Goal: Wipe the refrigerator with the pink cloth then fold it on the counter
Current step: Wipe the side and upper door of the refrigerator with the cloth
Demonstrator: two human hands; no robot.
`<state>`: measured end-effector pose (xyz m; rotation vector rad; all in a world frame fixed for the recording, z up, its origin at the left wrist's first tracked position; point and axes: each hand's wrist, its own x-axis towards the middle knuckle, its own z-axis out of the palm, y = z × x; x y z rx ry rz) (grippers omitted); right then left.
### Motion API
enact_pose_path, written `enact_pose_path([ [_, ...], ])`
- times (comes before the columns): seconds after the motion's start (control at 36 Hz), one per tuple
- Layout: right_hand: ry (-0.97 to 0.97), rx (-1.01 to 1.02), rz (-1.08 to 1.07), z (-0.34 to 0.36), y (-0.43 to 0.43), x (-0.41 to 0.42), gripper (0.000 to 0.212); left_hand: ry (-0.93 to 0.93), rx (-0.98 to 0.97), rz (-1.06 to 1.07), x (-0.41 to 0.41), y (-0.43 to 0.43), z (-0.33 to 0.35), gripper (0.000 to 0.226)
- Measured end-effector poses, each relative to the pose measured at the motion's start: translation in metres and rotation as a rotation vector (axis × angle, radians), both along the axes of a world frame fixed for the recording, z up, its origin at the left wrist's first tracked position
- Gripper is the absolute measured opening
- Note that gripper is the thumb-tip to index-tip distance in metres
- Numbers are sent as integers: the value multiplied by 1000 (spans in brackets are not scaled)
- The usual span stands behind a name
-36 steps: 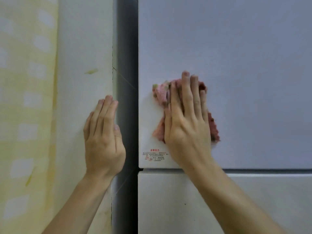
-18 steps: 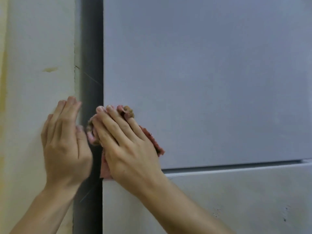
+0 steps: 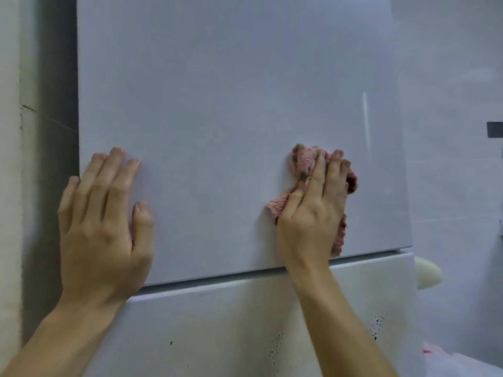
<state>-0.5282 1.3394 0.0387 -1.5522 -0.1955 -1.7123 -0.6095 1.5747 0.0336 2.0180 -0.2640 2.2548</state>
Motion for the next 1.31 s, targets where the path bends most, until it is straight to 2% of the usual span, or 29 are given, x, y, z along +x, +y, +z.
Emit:
enact_pose_path([
  [0.06,-36,-16,-5,4,21,-6,64,-19,9,38,1,-3,0,54],
  [0.14,-121,-221,9,-3,59,-20,63,-33,2,54,4,-11,0,54],
  [0.19,-154,-351,19,-9,70,-27,56,-38,-1,71,7,-17,0,53],
  [0.33,-212,-517,10,-4,33,-18,48,-48,-27,55,15,-39,3,52],
  [0.44,-157,-340,-30,0,-23,4,49,-51,-32,49,21,-54,2,50],
  [0.58,72,-37,-82,-15,-111,30,58,-68,-44,50,22,-56,2,49],
  [0.64,151,90,-44,-20,-121,30,61,-75,-39,52,22,-55,2,49],
  [0.72,161,177,26,-17,-111,25,61,-76,-48,52,21,-56,2,51],
  [0.89,64,91,27,-19,-54,12,59,-45,-39,46,16,-53,2,53],
  [1.06,-101,-343,34,-50,49,-24,57,-30,1,55,13,-52,1,56],
  [1.17,-159,-512,40,-50,34,-19,54,-34,33,66,16,-65,2,58],
  [1.22,-143,-490,35,-44,7,-9,53,-39,34,62,19,-74,2,56],
  [1.31,-52,-278,26,-39,-47,10,53,-50,-3,39,24,-83,1,53],
])
